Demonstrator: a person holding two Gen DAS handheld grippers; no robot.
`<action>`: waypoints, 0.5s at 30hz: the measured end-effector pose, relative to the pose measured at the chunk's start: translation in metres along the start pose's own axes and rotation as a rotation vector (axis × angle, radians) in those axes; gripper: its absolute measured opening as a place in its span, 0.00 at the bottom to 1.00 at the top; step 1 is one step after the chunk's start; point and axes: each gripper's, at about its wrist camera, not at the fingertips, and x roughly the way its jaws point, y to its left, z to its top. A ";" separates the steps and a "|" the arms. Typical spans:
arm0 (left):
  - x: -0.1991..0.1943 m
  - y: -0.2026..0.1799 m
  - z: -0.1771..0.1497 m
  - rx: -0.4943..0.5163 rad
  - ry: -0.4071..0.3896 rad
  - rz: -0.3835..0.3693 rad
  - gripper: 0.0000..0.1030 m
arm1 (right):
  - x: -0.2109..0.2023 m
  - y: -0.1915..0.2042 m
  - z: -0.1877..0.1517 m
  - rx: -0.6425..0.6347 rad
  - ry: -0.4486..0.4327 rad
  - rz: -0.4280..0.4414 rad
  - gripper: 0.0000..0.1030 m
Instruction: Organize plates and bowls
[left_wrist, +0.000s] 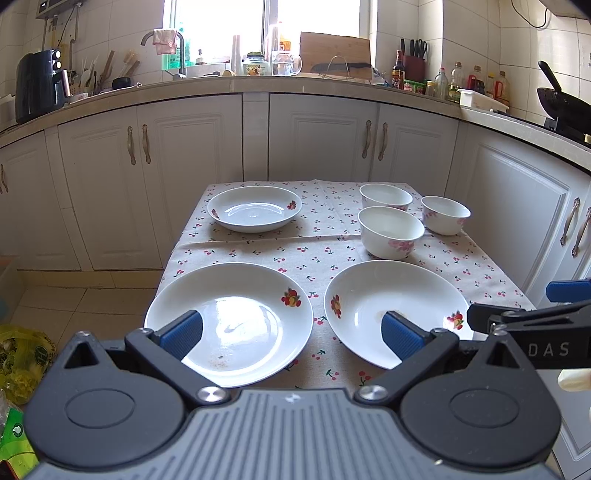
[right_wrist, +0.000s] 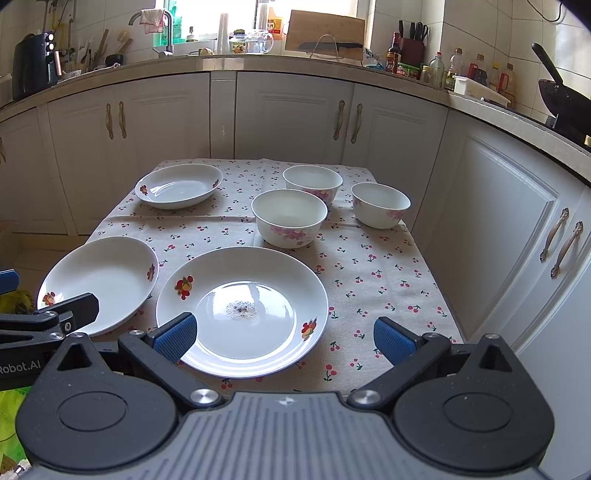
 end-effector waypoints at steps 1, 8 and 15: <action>0.000 0.000 0.000 0.000 0.000 0.000 0.99 | 0.000 0.000 0.000 0.000 0.000 0.000 1.00; -0.001 -0.001 0.000 0.001 -0.004 -0.001 0.99 | -0.001 0.002 0.000 -0.004 -0.003 -0.007 1.00; -0.001 -0.001 0.000 0.000 -0.004 -0.001 0.99 | -0.002 0.002 0.001 -0.006 -0.004 -0.010 1.00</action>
